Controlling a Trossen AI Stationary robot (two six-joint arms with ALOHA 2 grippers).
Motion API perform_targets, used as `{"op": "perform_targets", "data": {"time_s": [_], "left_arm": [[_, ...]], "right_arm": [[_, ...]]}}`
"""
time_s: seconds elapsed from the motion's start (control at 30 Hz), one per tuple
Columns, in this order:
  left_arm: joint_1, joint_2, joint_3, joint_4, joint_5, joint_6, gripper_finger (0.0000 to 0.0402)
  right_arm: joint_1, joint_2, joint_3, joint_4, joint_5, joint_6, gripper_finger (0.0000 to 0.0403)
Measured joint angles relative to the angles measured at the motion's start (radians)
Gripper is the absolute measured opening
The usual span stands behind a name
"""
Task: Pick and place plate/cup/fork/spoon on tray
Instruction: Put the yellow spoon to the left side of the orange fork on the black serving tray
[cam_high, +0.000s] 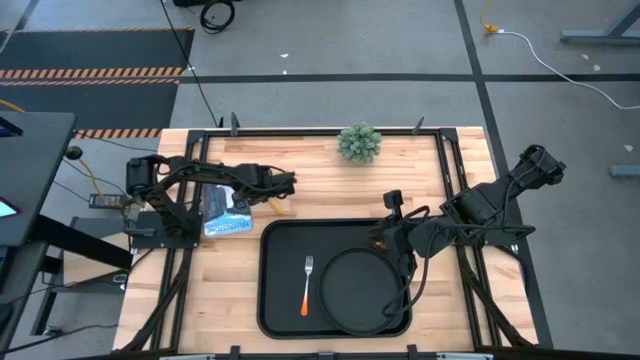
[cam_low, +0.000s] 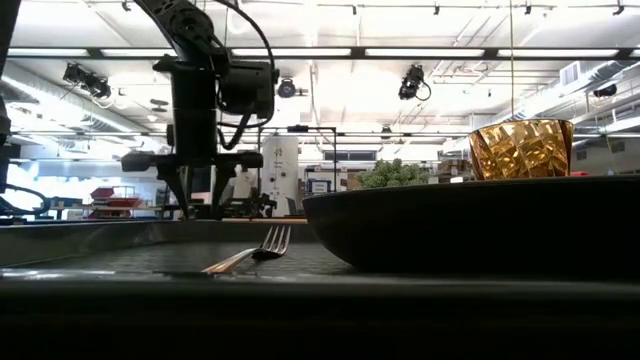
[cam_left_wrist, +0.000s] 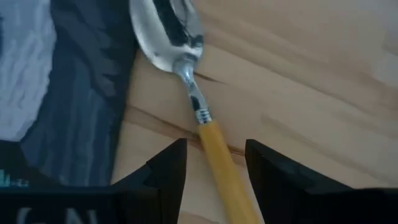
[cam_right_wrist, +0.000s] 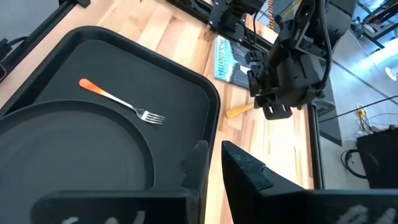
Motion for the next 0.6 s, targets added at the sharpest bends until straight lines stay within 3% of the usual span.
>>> {"op": "perform_targets", "data": {"time_s": [0.6], "left_arm": [[0.013, 0.109, 0.001, 0.051, -0.001, -0.08, 0.0172]], "right_arm": [[0.003, 0.0, 0.0, -0.006, -0.029, -0.018, 0.0052]]}}
